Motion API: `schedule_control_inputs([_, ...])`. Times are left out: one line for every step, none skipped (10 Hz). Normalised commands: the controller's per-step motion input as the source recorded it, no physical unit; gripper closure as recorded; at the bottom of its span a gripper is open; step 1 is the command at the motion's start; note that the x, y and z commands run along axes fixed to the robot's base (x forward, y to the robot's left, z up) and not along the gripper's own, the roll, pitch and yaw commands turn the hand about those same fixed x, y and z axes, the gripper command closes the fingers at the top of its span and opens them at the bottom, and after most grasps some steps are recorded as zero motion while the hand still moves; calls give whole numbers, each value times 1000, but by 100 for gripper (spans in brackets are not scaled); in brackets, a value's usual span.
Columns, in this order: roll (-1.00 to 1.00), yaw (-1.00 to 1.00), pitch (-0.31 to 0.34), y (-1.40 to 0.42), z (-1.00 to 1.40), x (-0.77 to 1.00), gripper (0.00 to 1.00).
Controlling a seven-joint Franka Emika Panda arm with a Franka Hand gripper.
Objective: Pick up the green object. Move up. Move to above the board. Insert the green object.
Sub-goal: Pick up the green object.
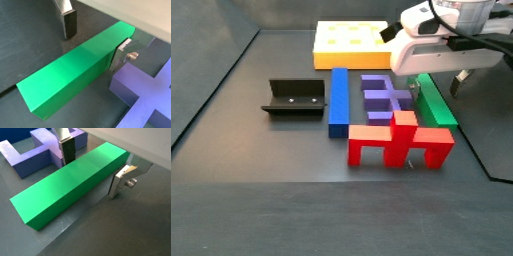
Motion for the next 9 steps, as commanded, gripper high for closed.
schedule_control_inputs([-20,0,17,0,-140,97,0])
schedule_control_inputs([-36,0,26,0,-80,120,0])
schedule_control_inputs([0,-9,0,0,0,0,0])
schedule_control_inputs([0,0,0,0,-20,0,0])
schedule_control_inputs([-4,0,-10,0,-34,0,0])
schedule_control_inputs([-47,0,-74,0,-186,0,0])
schedule_control_inputs([0,0,-20,0,-106,0,0])
schedule_control_inputs([9,0,-17,0,-134,0,0])
schedule_control_inputs([0,0,-3,0,-143,0,0])
